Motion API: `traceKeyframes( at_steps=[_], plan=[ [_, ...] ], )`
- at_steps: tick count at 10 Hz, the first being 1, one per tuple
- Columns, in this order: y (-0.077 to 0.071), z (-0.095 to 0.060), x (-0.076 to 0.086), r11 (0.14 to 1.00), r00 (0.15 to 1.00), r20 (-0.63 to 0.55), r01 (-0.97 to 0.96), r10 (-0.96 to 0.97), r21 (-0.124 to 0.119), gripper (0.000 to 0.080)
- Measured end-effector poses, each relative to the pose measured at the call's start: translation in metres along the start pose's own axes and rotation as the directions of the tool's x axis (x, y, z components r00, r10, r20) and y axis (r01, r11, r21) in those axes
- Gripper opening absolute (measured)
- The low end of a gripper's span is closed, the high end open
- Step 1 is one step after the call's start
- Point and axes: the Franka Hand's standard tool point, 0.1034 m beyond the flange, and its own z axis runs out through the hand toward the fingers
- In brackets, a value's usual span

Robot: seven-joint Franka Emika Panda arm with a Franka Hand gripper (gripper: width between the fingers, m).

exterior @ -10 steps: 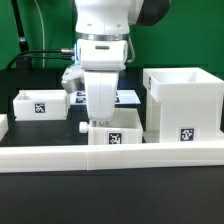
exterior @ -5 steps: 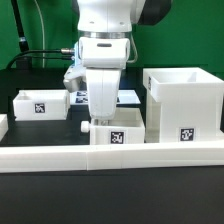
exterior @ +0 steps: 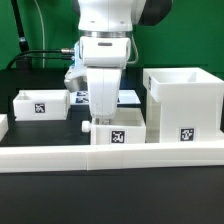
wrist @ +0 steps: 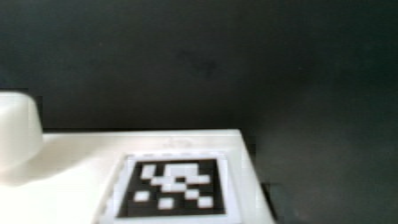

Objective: Assemble drawer

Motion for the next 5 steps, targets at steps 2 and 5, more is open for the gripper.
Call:
traceKeyframes(
  at_steps=[2,5],
  plan=[
    [0.0016,-0.0003,0.0048,1.0,1.0,-0.003,0.006,-0.006,0.001,0.0042],
    [0.005,-0.0023,0.0092,1.0,1.0,-0.008,0.009,-0.009,-0.011,0.0042]
  ],
)
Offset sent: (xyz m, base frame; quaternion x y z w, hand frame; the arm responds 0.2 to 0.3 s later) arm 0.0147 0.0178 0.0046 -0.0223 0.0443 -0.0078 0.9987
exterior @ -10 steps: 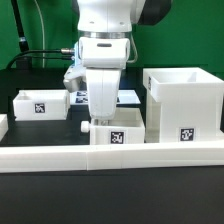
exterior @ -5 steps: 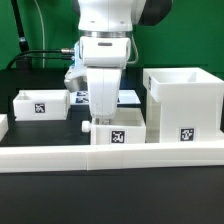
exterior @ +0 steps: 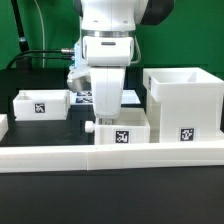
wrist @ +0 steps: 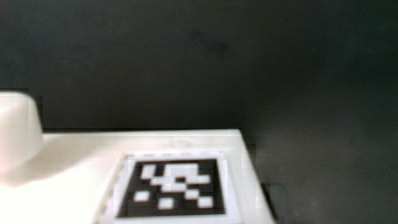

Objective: Assemble drawer

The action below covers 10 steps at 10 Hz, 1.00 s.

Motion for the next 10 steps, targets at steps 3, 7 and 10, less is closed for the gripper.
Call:
traceKeyframes(
  at_steps=[3,7,10],
  plan=[
    [-0.001,0.0,-0.002,1.0,1.0,0.001,-0.008,0.008,0.002,0.0042],
    [-0.002,0.0,0.013,1.0,1.0,-0.006,-0.018,0.018,0.008,0.0042],
    [-0.003,0.001,0.014,0.999,0.999,-0.006,-0.045,0.045,0.008,0.0042]
  ],
)
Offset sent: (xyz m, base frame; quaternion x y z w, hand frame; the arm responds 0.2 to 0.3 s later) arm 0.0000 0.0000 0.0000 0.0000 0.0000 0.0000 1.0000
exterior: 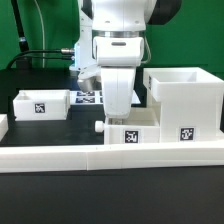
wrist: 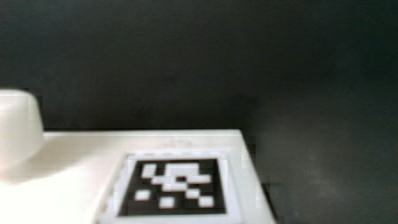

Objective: Assemble drawer

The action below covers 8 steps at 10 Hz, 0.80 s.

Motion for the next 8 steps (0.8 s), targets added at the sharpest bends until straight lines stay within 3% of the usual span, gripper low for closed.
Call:
traceKeyframes(
  at_steps=[5,6,7,8],
  plan=[
    [-0.0057,0.0036,-0.0034,1.0,1.0,0.002,0.014,-0.014,0.008,0.0042],
    [-0.006,0.0037,-0.0024,1.0,1.0,0.004,0.026,-0.026,0.007,0.0042],
    [-0.0049,0.0037,-0.0005,0.999,0.999,0.003,0.032,-0.032,-0.014,0.0042],
    [-0.0053,0.0039,-0.0014,0.999,1.0,0.003,0.029,-0.029,-0.013,0.0042]
  ],
)
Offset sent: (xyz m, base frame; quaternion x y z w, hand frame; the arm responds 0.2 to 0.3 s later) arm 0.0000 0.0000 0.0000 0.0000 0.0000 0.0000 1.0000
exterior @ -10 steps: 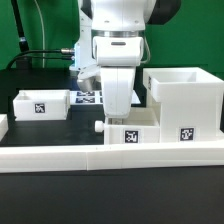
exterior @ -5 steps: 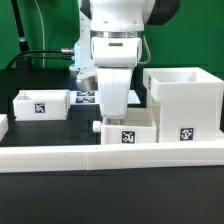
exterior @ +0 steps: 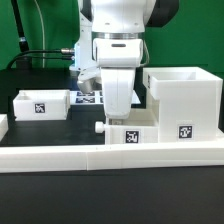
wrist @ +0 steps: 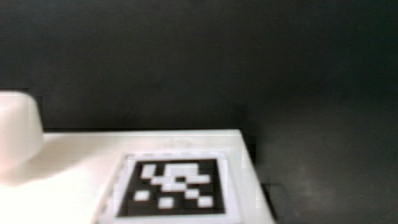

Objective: Assemble drawer

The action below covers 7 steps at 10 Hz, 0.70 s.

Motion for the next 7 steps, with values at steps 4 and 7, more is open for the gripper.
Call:
traceKeyframes(
  at_steps=[4,7],
  plan=[
    [0.0,0.0,0.004,1.0,1.0,-0.002,-0.001,0.001,0.001,0.0042],
    [0.002,-0.001,0.013,0.999,0.999,0.009,0.05,-0.05,-0.002,0.0042]
  ],
)
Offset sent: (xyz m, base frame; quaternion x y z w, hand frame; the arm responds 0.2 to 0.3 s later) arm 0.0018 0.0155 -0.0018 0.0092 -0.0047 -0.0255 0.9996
